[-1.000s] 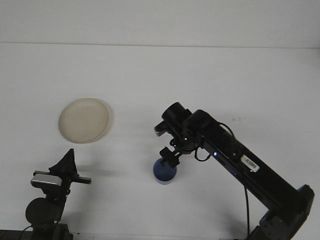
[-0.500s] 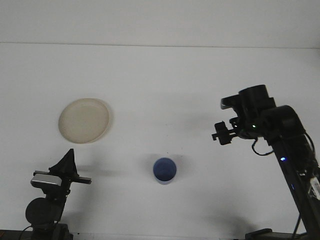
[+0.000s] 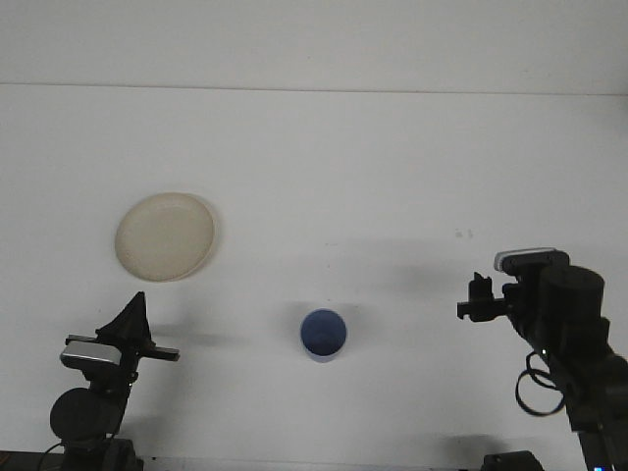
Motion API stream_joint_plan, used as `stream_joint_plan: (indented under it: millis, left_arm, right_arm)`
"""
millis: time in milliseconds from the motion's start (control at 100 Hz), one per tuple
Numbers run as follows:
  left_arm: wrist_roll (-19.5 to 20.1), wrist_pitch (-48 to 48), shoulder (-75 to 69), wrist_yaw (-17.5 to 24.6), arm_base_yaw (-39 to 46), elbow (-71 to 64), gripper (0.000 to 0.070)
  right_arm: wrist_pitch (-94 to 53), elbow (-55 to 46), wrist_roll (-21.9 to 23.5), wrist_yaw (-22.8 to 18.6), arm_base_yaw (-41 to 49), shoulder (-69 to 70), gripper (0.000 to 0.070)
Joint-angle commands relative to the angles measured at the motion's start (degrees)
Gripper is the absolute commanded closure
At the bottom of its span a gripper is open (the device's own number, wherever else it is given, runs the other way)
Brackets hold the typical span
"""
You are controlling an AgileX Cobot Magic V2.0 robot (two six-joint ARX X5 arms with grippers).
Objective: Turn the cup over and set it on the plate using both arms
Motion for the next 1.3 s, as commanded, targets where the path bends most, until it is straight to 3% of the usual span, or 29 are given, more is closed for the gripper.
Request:
stream_joint_plan:
  millis: [0, 420, 1120, 1290]
  left_arm:
    - [-0.09, 0.66, -0.07, 0.11, -0.11, -1.16, 0.0689]
    - [-0.09, 0.68, -0.07, 0.11, -0.11, -1.16, 0.0689]
    - [-0.15, 1.95, -0.07, 0.11, -0.11, -1.05, 0.0689]
    - [-3.96, -1.97, 0.42, -1.03, -0.11, 4.42, 0.0689]
  right_arm:
    - [5.11, -4.17, 1.09, 0.24, 0.04, -3.91, 0.0266]
    - [26.05, -26.27, 1.20, 2.78, 0.15, -22.51, 0.0266]
    - [26.73, -26.51, 0.72, 2.97, 0.15, -23.12, 0.0266]
    - [26.69, -26.51, 0.72, 2.99, 0.13, -23.12, 0.0266]
